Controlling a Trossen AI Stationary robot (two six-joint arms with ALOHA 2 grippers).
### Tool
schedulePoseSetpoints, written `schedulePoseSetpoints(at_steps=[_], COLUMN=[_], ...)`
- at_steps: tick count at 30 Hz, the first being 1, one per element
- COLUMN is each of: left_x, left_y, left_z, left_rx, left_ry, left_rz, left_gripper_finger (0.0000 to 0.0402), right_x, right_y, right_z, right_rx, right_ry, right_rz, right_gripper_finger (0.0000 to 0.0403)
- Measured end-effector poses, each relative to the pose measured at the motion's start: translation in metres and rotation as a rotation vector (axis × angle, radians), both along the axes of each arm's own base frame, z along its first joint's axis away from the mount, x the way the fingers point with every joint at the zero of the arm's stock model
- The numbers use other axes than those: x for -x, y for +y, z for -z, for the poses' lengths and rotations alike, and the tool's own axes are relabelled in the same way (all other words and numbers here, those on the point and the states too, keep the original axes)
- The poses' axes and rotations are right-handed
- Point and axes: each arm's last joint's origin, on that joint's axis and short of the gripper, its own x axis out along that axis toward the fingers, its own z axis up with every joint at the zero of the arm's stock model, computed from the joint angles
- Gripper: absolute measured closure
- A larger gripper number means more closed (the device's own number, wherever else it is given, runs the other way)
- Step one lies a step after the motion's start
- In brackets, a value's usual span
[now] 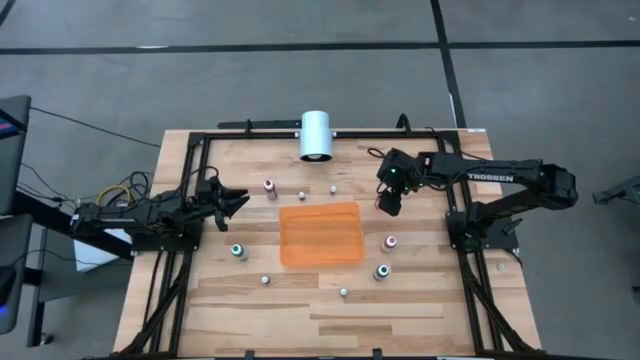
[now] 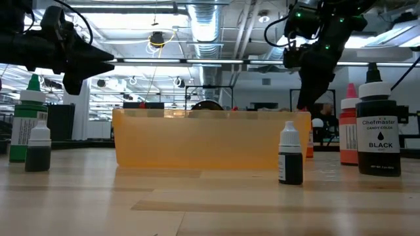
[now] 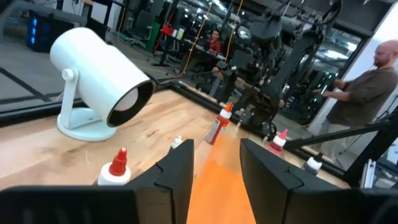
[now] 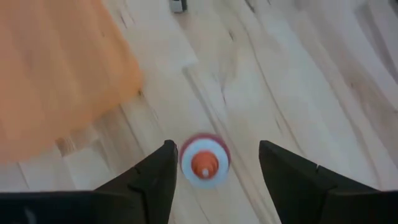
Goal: Pick & Place food coloring
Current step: Put the large orange food coloring bottle into the orange container
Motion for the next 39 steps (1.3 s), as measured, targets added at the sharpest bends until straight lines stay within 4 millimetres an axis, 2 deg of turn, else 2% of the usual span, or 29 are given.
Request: schedulePoseSetpoints(at_steps=[10,31,39], left_x=[-0.0035,-0.0075,-0.0075], left_y=[0.0001,0.0000,0.0000], left_z=[0.0038,0.0088,0.0088], left_rx=[-0.004,0.004,0.004], left_ry=[0.054,0.114,0.113], left_rz=[-0.003,-0.001,0.000], left_gripper_finger=[0.0280,0.0280,0.0280], right_x=[0.0007,0.0012,0.0013], right_y=[0.0002,0.0004,0.0007], right_z=[0.0006,0.0005,0.0004], right_rx=[-0.002,-0.003,-0.003], right_ry=[0.006,0.010,0.011], right_rz=[0.001,0.001,0.000], right_gripper_finger=[0.0228,0.0366,0.0367])
